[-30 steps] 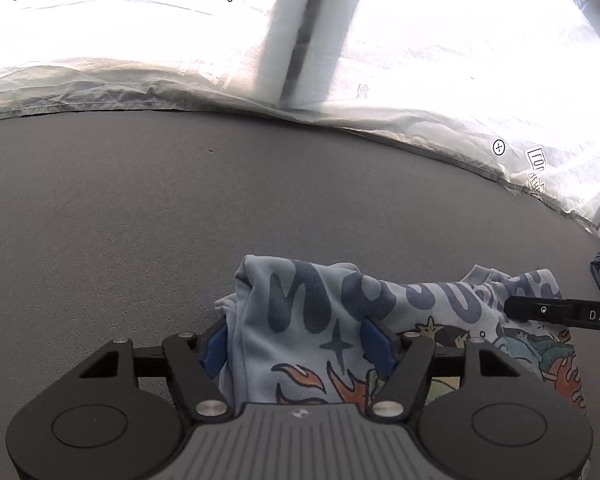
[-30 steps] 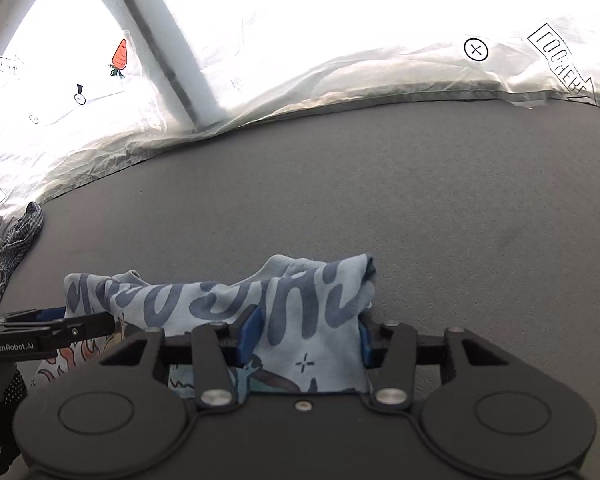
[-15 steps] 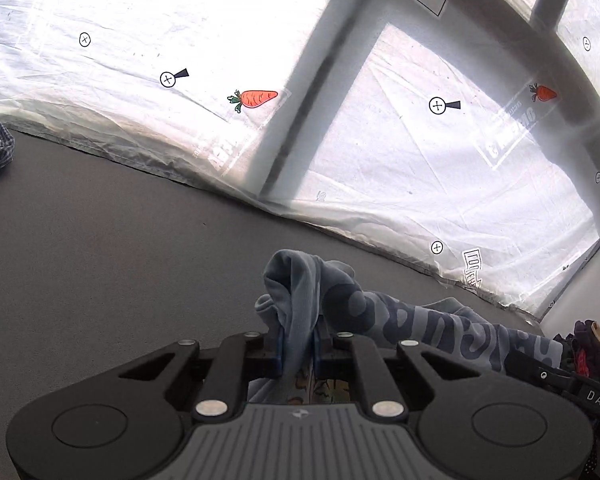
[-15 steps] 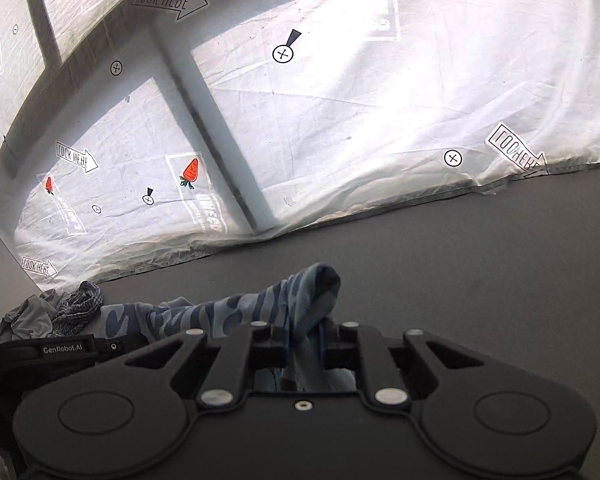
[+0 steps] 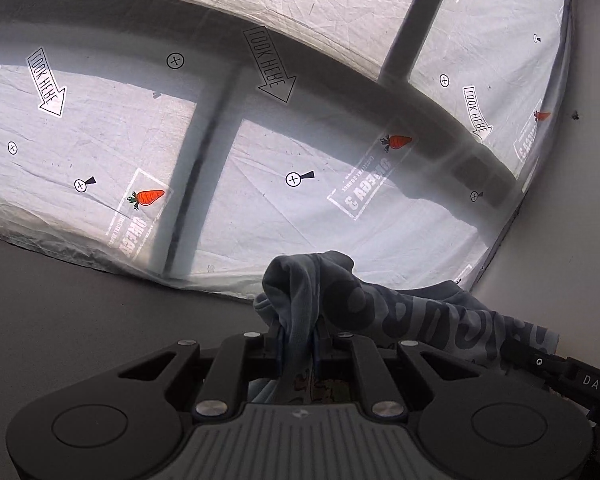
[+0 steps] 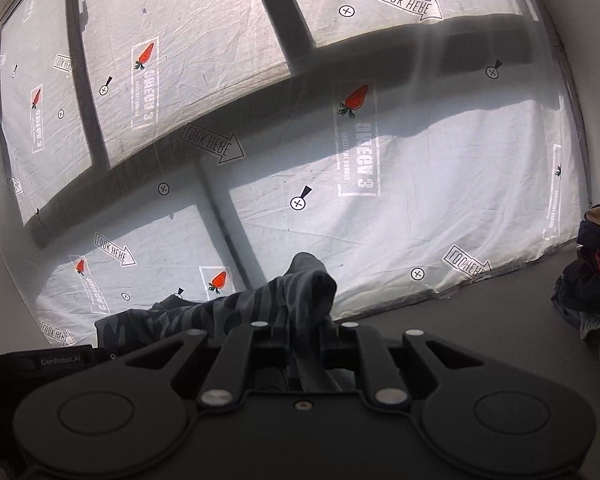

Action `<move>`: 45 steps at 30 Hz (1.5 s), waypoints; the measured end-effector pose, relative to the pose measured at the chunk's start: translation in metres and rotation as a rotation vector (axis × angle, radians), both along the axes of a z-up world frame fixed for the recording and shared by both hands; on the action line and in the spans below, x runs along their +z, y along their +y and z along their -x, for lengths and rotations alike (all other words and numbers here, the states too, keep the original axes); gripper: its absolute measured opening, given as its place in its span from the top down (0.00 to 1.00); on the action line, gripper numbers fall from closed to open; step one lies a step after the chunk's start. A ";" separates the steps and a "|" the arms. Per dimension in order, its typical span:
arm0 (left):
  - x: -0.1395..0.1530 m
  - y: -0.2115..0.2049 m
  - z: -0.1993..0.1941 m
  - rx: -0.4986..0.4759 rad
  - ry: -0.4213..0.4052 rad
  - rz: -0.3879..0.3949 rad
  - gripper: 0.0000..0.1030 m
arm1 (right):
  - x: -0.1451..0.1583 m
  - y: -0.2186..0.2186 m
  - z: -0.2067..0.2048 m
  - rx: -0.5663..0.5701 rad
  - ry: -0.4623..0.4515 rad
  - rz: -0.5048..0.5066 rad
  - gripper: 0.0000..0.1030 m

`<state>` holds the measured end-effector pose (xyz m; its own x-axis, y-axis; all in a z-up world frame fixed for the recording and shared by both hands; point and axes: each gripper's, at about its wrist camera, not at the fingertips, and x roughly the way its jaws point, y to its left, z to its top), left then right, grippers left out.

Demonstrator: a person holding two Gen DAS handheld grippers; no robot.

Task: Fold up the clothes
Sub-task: 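Carry the folded shirt with both tools onto the clothes pile and release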

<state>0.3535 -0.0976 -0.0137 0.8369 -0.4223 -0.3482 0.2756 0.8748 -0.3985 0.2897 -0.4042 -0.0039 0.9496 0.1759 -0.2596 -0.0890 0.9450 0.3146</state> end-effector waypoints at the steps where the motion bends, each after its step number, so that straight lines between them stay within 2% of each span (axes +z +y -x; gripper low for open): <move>1: 0.003 -0.005 0.000 -0.029 -0.002 0.010 0.87 | 0.005 -0.002 0.008 -0.024 0.000 0.009 0.88; 7: 0.007 -0.046 -0.005 -0.171 -0.008 0.095 0.87 | 0.027 -0.027 0.050 -0.153 0.007 0.044 0.88; 11: 0.011 -0.086 -0.009 -0.221 -0.005 0.131 0.87 | 0.039 -0.049 0.072 -0.229 0.005 0.068 0.88; 15: 0.023 -0.137 -0.014 -0.273 -0.038 0.145 0.87 | 0.048 -0.079 0.086 -0.296 -0.037 0.074 0.88; 19: 0.049 -0.200 -0.024 -0.297 -0.105 0.137 0.87 | 0.055 -0.128 0.096 -0.334 -0.119 0.008 0.88; 22: 0.071 -0.246 -0.041 -0.352 -0.162 0.146 0.87 | 0.060 -0.170 0.099 -0.374 -0.187 -0.053 0.88; 27: 0.106 -0.334 -0.085 -0.467 -0.228 0.080 0.87 | 0.062 -0.232 0.102 -0.464 -0.298 -0.164 0.88; 32: 0.123 -0.438 -0.122 -0.598 -0.223 0.028 0.87 | 0.052 -0.291 0.095 -0.605 -0.353 -0.231 0.88; 37: 0.099 -0.547 -0.161 -0.717 -0.170 -0.022 0.87 | 0.027 -0.343 0.077 -0.787 -0.331 -0.264 0.88; 41: 0.052 -0.624 -0.204 -0.778 -0.051 -0.072 0.87 | -0.008 -0.388 0.052 -0.907 -0.247 -0.321 0.88; 45: 0.003 -0.665 -0.240 -0.813 0.060 -0.070 0.85 | -0.043 -0.433 0.027 -1.026 -0.161 -0.377 0.87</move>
